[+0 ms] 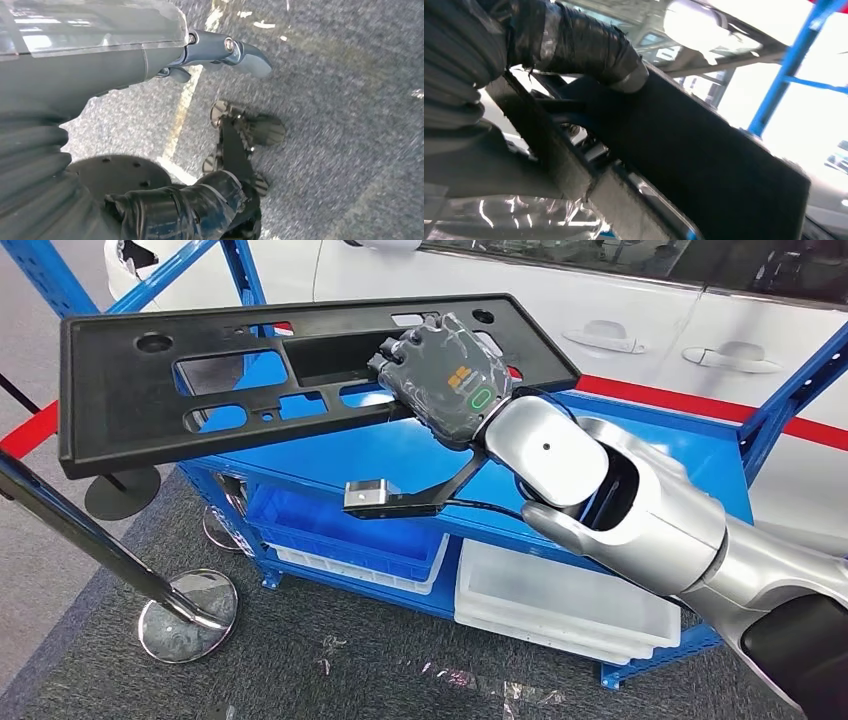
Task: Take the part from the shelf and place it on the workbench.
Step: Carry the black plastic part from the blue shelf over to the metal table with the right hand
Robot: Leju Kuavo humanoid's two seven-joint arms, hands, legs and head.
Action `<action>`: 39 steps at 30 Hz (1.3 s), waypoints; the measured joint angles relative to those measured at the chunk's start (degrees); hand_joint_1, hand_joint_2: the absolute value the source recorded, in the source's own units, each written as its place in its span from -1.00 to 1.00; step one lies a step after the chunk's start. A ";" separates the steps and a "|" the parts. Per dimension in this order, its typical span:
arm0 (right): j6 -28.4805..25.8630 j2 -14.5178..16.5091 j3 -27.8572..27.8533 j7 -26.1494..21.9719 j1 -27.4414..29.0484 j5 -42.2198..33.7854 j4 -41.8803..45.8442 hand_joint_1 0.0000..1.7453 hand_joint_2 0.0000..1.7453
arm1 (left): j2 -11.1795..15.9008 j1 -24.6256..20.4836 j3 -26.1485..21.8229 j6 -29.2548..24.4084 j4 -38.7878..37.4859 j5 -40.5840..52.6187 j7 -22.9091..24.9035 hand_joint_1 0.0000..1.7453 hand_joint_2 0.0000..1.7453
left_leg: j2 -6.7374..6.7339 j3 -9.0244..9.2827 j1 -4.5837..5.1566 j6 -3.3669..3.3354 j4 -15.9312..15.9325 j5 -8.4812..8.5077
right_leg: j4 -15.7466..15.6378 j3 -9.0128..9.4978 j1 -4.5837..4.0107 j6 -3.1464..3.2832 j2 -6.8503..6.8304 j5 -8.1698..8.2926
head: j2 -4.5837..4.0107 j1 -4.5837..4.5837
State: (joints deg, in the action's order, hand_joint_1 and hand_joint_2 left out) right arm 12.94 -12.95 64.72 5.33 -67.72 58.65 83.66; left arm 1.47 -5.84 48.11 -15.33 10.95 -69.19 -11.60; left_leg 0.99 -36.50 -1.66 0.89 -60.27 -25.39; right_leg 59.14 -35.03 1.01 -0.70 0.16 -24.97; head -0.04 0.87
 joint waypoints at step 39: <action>1.05 0.62 0.07 0.05 -0.51 -0.52 -0.46 1.00 1.00 | -0.19 -0.19 0.02 -0.34 -0.04 0.04 0.24 -1.00 1.00 | -0.78 1.32 0.62 -3.02 0.65 -0.46 | 8.70 -6.37 -0.55 -0.80 -0.27 -5.10 | -0.01 -0.70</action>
State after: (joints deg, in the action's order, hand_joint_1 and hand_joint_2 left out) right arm 13.99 -12.33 64.78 5.38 -68.23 58.13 83.19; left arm 1.28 -6.02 48.13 -15.67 10.91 -69.15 -11.36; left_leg 0.20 -35.18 -1.04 -2.13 -59.62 -25.85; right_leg 67.84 -41.40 0.46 -1.50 -0.11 -30.07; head -0.04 0.17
